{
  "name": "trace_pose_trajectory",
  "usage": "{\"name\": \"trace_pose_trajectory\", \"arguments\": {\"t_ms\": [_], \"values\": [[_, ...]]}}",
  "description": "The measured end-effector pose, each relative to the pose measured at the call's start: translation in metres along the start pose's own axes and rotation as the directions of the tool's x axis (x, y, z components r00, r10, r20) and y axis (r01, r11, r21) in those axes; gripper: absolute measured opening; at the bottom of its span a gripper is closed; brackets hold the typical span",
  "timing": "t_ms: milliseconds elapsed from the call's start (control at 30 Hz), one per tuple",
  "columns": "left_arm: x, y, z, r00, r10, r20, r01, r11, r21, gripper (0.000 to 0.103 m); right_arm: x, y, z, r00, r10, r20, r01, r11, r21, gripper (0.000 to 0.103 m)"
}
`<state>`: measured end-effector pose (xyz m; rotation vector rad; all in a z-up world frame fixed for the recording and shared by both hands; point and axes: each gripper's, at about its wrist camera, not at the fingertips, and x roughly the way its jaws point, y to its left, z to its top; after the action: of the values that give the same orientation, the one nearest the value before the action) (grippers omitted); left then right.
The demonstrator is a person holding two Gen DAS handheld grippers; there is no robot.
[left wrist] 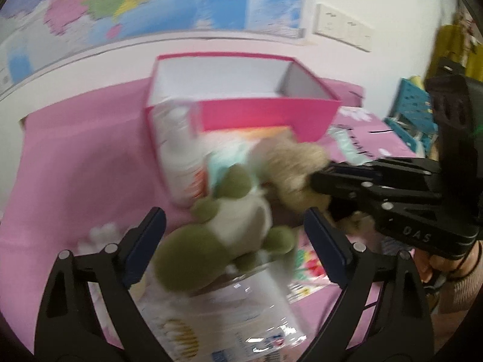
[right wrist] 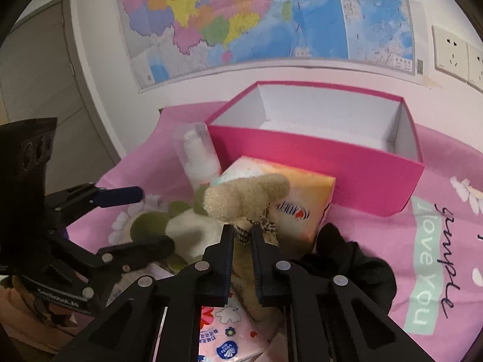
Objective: Organize soft objects
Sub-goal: 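Grasp the beige teddy bear with the right gripper and lift it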
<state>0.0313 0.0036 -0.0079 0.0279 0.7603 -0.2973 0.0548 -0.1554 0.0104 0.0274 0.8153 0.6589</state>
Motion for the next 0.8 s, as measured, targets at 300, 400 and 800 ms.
{"name": "trace_pose_trajectory", "arguments": {"t_ms": [300, 400, 800], "values": [[0.027, -0.018, 0.003, 0.996, -0.064, -0.062, 0.068, 0.995, 0.072, 0.07, 0.003, -0.005, 0.005, 1.0, 0.024, 0.003, -0.024, 0.999, 0.025, 0.015], [0.029, -0.02, 0.003, 0.997, -0.065, -0.047, 0.069, 0.995, 0.077, 0.067, 0.006, 0.0, 0.008, 1.0, -0.001, -0.001, 0.001, 1.0, -0.023, 0.044], [0.031, -0.019, 0.009, 0.993, -0.11, -0.038, 0.113, 0.989, 0.094, 0.065, 0.013, 0.01, 0.019, 0.999, 0.019, 0.042, -0.014, 0.995, -0.1, 0.013]]}}
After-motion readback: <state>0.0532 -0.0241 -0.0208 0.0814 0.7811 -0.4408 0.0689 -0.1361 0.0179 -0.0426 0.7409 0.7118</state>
